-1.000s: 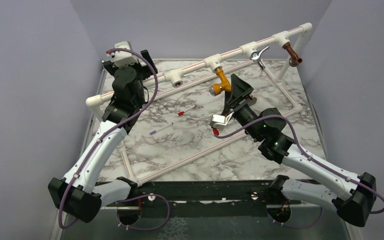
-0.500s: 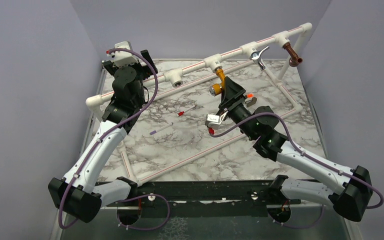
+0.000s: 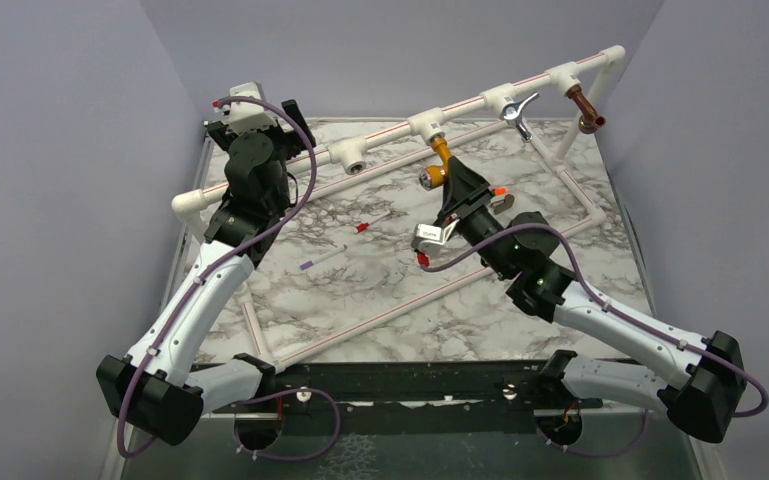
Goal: Install the water faucets
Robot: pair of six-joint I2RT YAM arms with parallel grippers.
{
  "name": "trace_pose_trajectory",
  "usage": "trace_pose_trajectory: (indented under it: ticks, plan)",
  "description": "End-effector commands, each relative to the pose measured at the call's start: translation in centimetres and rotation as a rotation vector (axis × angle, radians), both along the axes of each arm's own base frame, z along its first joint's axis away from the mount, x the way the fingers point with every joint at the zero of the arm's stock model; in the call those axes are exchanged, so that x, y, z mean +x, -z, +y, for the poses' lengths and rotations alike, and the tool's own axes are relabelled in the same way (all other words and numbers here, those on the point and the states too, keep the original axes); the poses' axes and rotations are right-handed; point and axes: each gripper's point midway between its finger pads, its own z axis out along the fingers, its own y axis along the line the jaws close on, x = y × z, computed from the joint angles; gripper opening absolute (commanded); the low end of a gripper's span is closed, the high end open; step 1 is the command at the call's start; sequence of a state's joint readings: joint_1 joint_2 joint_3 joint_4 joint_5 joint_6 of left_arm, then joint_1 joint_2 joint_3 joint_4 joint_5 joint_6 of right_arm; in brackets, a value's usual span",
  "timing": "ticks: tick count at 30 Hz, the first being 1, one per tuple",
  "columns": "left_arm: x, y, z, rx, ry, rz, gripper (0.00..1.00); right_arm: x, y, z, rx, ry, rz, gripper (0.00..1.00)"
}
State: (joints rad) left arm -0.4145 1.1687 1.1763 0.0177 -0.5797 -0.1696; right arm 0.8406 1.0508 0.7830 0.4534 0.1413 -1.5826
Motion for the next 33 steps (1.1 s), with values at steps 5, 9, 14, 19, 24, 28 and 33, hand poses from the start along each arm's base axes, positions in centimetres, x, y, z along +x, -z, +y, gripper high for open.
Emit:
trace_pose_trajectory:
  ticks: [5,9,14,19,24,28,33]
  plan:
    - [-2.7,15.2,-2.3,0.200,0.125,0.493,0.99,-1.5,-1.9,0.8,0.394,-0.164,0.147,0.01]
    - [-2.7,15.3,-2.3,0.201,0.123,0.495,0.99,-2.0,-2.7,0.6,0.631,-0.238,0.264,0.01]
    - [-2.7,15.3,-2.2,0.204,0.122,0.497,0.99,-2.1,-3.4,-0.2,0.885,-0.279,0.362,0.01]
    - [-2.7,15.4,-2.3,0.204,0.122,0.498,0.99,-1.8,-3.6,-0.8,1.179,-0.314,0.517,0.01]
    - [-2.7,15.3,-2.2,0.204,0.119,0.497,0.99,-1.8,-3.8,-1.2,1.483,-0.388,0.648,0.01]
    - [-2.7,15.3,-2.2,0.203,0.120,0.496,0.99,-1.2,-3.5,-1.8,1.765,-0.408,0.765,0.01]
    - [-2.8,15.2,-2.2,0.202,0.119,0.494,0.99,-0.6,-2.4,-2.0,2.045,-0.418,0.896,0.01]
